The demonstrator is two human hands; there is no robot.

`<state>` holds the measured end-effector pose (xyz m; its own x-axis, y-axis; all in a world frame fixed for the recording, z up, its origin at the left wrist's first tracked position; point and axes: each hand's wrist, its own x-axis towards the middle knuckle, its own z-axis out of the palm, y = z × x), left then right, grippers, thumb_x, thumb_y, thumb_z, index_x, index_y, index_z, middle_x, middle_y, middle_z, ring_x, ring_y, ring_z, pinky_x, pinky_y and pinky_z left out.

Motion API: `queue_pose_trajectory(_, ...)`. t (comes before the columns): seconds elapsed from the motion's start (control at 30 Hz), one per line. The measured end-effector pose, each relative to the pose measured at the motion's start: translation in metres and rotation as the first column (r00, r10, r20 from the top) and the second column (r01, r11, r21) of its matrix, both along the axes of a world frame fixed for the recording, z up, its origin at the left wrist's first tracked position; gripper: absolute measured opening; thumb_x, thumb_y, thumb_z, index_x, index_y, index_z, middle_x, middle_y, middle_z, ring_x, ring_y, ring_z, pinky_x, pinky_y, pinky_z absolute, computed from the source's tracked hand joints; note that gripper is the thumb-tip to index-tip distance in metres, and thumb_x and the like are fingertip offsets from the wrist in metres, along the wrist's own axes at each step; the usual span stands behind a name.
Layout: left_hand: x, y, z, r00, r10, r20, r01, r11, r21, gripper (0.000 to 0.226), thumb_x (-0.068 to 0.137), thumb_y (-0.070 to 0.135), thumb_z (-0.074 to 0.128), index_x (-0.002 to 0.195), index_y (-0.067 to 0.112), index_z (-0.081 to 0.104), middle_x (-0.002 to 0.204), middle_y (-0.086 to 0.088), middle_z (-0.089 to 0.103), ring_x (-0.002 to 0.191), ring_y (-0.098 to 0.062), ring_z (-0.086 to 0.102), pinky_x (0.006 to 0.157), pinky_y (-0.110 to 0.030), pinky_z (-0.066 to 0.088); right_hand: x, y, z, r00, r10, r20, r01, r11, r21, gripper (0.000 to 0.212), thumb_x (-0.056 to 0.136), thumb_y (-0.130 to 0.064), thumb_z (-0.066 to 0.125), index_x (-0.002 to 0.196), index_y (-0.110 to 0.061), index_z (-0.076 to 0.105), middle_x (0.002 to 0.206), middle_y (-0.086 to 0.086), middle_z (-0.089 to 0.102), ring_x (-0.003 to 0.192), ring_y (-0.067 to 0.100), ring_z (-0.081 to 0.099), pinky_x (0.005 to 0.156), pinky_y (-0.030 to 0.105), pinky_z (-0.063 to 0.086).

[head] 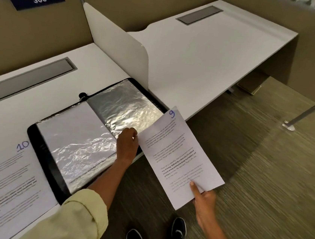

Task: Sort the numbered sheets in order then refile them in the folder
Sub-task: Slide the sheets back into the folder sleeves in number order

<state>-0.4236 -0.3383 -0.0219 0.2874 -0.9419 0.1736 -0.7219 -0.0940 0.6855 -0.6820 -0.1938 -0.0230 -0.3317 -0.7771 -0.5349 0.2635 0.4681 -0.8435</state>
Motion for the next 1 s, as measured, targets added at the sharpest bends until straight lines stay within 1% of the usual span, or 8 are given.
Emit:
queue_pose_trajectory(0.1, -0.002, 0.000, 0.000, 0.999, -0.032, 0.007, 0.032, 0.999, -0.021, 0.008, 0.087, 0.002, 0.059, 0.085, 0.009, 0.060, 0.084, -0.004, 0.057, 0.073, -0.019, 0.052, 0.065, -0.031, 0.042, 0.014, 0.008, 0.003, 1.000, -0.008, -0.011, 0.008, 1.000, -0.016, 0.018, 0.088, -0.005, 0.070, 0.095, -0.021, 0.067, 0.091, -0.006, 0.075, 0.088, 0.013, 0.071, 0.069, 0.033, 0.054)
queue_pose_trajectory(0.3, -0.002, -0.006, -0.003, 0.997, -0.065, -0.047, 0.067, 0.997, 0.040, 0.006, 0.087, 0.004, 0.059, 0.086, 0.009, 0.063, 0.085, -0.004, 0.061, 0.075, -0.019, 0.054, 0.068, -0.032, 0.042, 0.035, 0.016, 0.004, 0.998, 0.064, 0.029, -0.064, 0.998, -0.010, 0.019, 0.088, -0.002, 0.070, 0.104, -0.013, 0.068, 0.096, 0.001, 0.077, 0.084, 0.011, 0.074, 0.060, 0.022, 0.055)
queue_pose_trajectory(0.43, 0.003, -0.009, -0.009, 0.988, -0.069, -0.140, 0.084, 0.991, 0.100, 0.010, 0.084, 0.004, 0.061, 0.088, 0.010, 0.067, 0.085, -0.003, 0.066, 0.079, -0.018, 0.056, 0.070, -0.026, 0.037, 0.037, 0.013, 0.007, 0.986, 0.144, 0.085, -0.145, 0.989, 0.006, 0.027, 0.087, 0.000, 0.070, 0.111, -0.012, 0.066, 0.105, 0.004, 0.076, 0.096, 0.018, 0.073, 0.073, 0.035, 0.061)
queue_pose_trajectory(0.57, 0.007, -0.009, -0.009, 0.982, -0.092, -0.166, 0.109, 0.989, 0.098, 0.016, 0.084, -0.001, 0.060, 0.096, 0.006, 0.069, 0.090, -0.010, 0.069, 0.079, -0.019, 0.058, 0.072, -0.026, 0.040, 0.024, 0.006, 0.013, 0.986, 0.140, 0.095, -0.143, 0.990, 0.019, 0.027, 0.089, -0.008, 0.069, 0.115, -0.007, 0.065, 0.111, 0.009, 0.074, 0.103, 0.024, 0.071, 0.087, 0.051, 0.058)
queue_pose_trajectory(0.67, 0.010, -0.011, -0.009, 0.978, -0.092, -0.186, 0.112, 0.988, 0.103, 0.019, 0.085, -0.002, 0.060, 0.102, 0.003, 0.068, 0.094, -0.013, 0.070, 0.082, -0.020, 0.060, 0.075, -0.026, 0.042, 0.009, -0.006, 0.023, 0.992, 0.035, 0.121, -0.039, 0.999, 0.029, 0.022, 0.093, -0.019, 0.064, 0.112, -0.007, 0.063, 0.107, 0.012, 0.075, 0.100, 0.026, 0.071, 0.086, 0.049, 0.057)
queue_pose_trajectory(0.77, 0.010, -0.011, -0.007, 0.976, -0.072, -0.206, 0.097, 0.989, 0.115, 0.021, 0.085, -0.002, 0.060, 0.104, 0.004, 0.067, 0.093, -0.012, 0.071, 0.077, -0.017, 0.058, 0.072, -0.024, 0.040, -0.009, -0.024, 0.031, 0.991, -0.021, 0.130, 0.015, 0.999, 0.040, 0.029, 0.096, -0.028, 0.061, 0.114, -0.006, 0.064, 0.105, 0.013, 0.074, 0.099, 0.026, 0.070, 0.083, 0.046, 0.057)
queue_pose_trajectory(0.9, 0.010, -0.011, -0.008, 0.975, -0.066, -0.211, 0.098, 0.985, 0.143, 0.022, 0.085, -0.002, 0.059, 0.105, 0.007, 0.065, 0.086, -0.009, 0.070, 0.069, -0.016, 0.058, 0.066, -0.023, 0.039, -0.025, -0.049, 0.044, 0.981, 0.177, 0.078, -0.180, 0.983, 0.042, 0.031, 0.095, -0.036, 0.061, 0.112, -0.011, 0.071, 0.096, 0.010, 0.074, 0.088, 0.022, 0.069, 0.075, 0.038, 0.055)
queue_pose_trajectory(1.0, 0.008, -0.013, -0.008, 0.980, -0.060, -0.189, 0.091, 0.983, 0.161, 0.021, 0.086, -0.001, 0.058, 0.104, 0.008, 0.064, 0.079, -0.005, 0.067, 0.066, -0.016, 0.057, 0.062, -0.023, 0.038, -0.034, -0.073, 0.053, 0.929, 0.371, 0.000, -0.370, 0.927, 0.062, 0.028, 0.095, -0.034, 0.063, 0.113, -0.014, 0.072, 0.101, 0.009, 0.076, 0.091, 0.025, 0.071, 0.081, 0.040, 0.053)
